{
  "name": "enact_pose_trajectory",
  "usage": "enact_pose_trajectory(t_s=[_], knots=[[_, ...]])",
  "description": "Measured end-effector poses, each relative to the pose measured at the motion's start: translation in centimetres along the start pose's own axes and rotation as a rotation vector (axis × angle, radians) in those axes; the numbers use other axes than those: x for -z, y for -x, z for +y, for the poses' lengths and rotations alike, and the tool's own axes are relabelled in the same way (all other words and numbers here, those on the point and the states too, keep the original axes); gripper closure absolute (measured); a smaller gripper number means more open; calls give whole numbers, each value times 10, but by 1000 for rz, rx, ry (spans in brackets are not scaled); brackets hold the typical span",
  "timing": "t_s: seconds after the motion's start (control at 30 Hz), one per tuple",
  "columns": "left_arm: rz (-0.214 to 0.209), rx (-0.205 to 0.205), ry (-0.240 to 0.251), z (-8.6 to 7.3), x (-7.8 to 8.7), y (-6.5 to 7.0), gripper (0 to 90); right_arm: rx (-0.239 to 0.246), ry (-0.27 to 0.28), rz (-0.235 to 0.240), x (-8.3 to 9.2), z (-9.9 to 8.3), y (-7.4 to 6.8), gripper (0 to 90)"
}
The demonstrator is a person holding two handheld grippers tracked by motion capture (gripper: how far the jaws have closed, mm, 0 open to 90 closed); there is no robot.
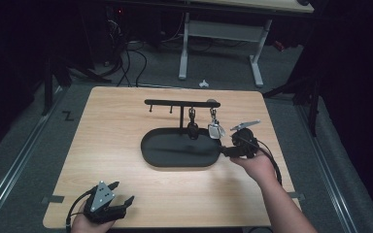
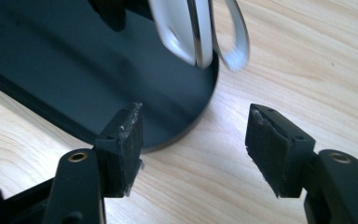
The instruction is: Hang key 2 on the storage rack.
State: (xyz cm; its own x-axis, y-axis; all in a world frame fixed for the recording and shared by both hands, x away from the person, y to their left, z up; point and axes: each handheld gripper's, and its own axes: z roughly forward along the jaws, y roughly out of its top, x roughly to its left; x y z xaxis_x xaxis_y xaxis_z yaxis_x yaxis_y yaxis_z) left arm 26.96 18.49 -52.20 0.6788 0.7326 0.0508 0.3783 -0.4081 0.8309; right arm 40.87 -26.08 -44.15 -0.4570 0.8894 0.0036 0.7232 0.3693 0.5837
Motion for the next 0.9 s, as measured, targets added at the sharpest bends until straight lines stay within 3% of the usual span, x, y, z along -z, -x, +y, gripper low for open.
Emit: enact_pose_trajectory(t_s=[0.4, 0.53, 0.6, 0.67, 0.73, 0.8, 0.83, 0.9], knots=[[-6, 4, -14, 1, -6, 2, 272, -7, 162, -58, 0, -76, 5, 307], [0, 11, -8, 0, -6, 2, 272, -4, 220, -84, 3, -106, 0, 300], [-9, 39, 0, 0, -6, 0, 272, -7, 264, -96, 8, -124, -5, 290], [-22, 77, 28, 2, -4, -1, 272, -60, 336, -111, 12, -150, -12, 330], [-14, 73, 45, 5, -3, 1, 272, -28, 270, -78, 13, -156, -17, 287], [-1, 47, 42, 8, -3, 3, 272, 38, 284, -121, 14, -158, -21, 321], [3, 42, 38, 8, -4, 4, 271, 32, 283, -124, 13, -158, -21, 310], [-6, 50, 36, 8, -5, 5, 270, -10, 278, -88, 10, -156, -19, 300]])
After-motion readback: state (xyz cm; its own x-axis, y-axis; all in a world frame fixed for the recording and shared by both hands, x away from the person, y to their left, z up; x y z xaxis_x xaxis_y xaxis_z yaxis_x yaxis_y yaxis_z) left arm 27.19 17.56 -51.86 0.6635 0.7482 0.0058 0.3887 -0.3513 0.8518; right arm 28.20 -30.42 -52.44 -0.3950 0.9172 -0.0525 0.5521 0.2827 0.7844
